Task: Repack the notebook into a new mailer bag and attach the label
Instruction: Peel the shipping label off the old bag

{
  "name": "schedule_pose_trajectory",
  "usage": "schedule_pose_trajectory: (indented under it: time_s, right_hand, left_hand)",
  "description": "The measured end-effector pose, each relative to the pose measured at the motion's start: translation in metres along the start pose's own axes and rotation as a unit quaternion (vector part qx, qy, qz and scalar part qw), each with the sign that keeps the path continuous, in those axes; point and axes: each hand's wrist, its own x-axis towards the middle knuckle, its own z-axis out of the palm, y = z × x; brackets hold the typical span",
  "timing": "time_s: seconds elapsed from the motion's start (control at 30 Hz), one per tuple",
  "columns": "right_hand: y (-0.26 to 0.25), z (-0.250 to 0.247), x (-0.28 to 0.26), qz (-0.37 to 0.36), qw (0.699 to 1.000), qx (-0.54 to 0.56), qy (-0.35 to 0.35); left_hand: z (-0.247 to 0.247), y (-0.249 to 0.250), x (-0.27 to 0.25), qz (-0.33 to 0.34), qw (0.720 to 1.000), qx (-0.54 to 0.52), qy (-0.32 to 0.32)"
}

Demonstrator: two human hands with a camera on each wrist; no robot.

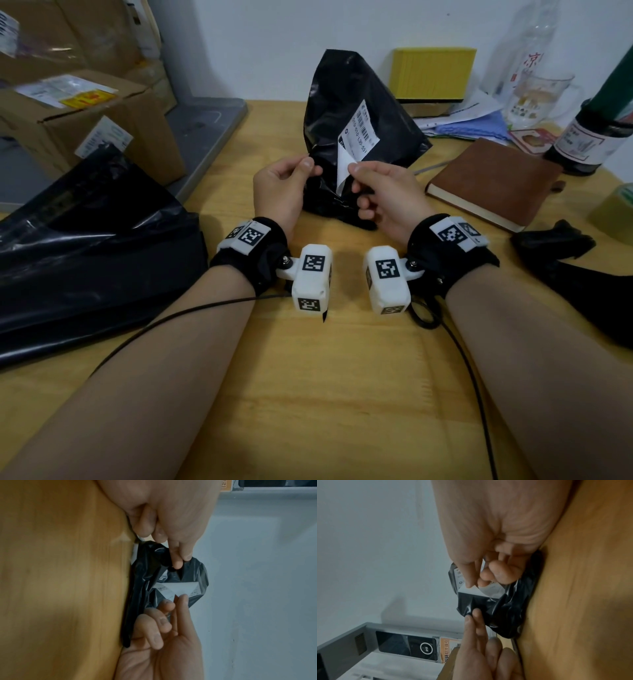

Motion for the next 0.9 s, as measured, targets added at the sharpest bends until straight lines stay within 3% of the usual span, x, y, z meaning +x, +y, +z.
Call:
schedule_pose_trajectory:
  time_s: [0.23,0.9]
  right_hand:
    - [0.0024,-0.0004,0.0012,-0.007,1.000,0.002,-0.009]
    - [0.0055,-0.0028,0.0087,-0.047,0.998,0.022,0.043]
  left_hand:
    - [0.0018,-0.0038,0.0032,-0.010,0.998,0.047,-0.042]
    - [0.0003,-0.0073,0.0072,0.020,1.000,0.015,-0.006]
